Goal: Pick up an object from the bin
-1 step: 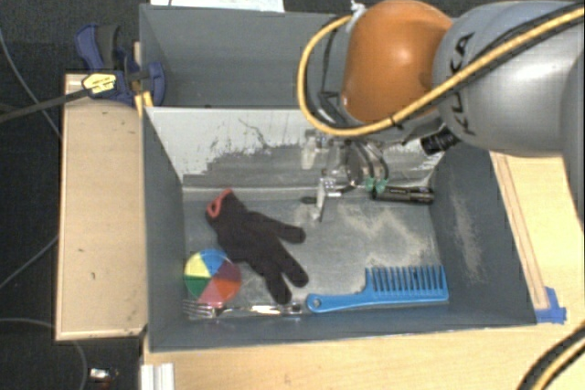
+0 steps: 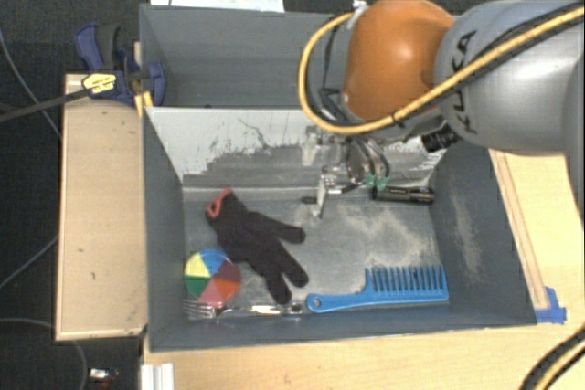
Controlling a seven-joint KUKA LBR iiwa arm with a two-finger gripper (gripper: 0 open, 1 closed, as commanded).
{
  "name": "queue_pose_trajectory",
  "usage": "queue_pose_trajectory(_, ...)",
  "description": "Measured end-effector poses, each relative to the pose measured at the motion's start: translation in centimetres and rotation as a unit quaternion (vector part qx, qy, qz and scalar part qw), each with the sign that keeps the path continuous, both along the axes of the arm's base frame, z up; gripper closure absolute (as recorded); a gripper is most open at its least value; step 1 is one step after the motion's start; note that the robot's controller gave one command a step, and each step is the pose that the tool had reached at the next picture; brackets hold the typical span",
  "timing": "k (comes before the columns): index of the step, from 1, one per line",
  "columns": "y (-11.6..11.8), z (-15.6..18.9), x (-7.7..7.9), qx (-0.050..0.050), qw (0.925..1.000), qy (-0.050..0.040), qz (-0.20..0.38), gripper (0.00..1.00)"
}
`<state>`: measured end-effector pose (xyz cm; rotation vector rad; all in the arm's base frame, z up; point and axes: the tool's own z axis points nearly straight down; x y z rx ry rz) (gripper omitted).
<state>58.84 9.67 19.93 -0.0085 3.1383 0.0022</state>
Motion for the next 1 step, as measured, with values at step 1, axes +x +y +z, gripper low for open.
queue_pose_trajectory(1,1.48,-6.55,-0.71,0.001,0.9998,-0.0027,-0.017,0.0)
